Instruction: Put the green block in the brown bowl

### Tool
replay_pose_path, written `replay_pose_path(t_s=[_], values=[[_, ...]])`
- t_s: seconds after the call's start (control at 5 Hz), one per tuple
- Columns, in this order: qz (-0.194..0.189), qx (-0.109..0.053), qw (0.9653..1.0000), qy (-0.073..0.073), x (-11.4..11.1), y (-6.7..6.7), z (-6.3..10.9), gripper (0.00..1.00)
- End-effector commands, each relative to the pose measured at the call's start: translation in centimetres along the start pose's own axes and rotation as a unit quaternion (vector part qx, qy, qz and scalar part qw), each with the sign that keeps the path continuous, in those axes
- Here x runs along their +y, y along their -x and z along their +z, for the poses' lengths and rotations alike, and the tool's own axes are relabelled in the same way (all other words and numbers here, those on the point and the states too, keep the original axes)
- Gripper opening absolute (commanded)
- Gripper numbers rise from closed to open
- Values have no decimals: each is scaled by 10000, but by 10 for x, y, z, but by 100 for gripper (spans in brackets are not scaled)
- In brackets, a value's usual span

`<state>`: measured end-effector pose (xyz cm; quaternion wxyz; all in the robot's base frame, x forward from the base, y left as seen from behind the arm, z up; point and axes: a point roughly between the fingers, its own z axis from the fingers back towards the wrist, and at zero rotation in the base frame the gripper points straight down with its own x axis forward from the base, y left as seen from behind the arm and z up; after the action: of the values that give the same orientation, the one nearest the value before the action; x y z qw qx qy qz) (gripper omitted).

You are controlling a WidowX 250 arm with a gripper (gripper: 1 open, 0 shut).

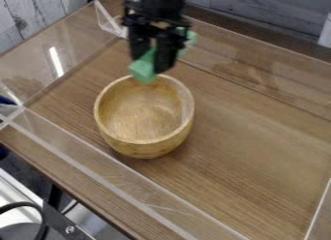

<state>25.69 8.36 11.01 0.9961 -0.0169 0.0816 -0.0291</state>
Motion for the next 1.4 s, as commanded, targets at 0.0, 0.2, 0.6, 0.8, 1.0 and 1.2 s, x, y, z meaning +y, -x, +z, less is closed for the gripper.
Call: replay_pose_path(t_s=[0.0, 0.2, 0.6, 0.8, 1.0, 1.2], values=[[44, -350, 9992, -181, 18, 10, 8, 0], [55, -258, 9994, -211, 23, 11, -6, 0], [45, -157, 9996, -213, 24, 10, -23, 0], [27, -133, 9997, -210, 23, 9, -29, 0], [10, -114, 9997, -213, 21, 7, -34, 0], [1, -91, 9997, -215, 21, 5, -39, 0]])
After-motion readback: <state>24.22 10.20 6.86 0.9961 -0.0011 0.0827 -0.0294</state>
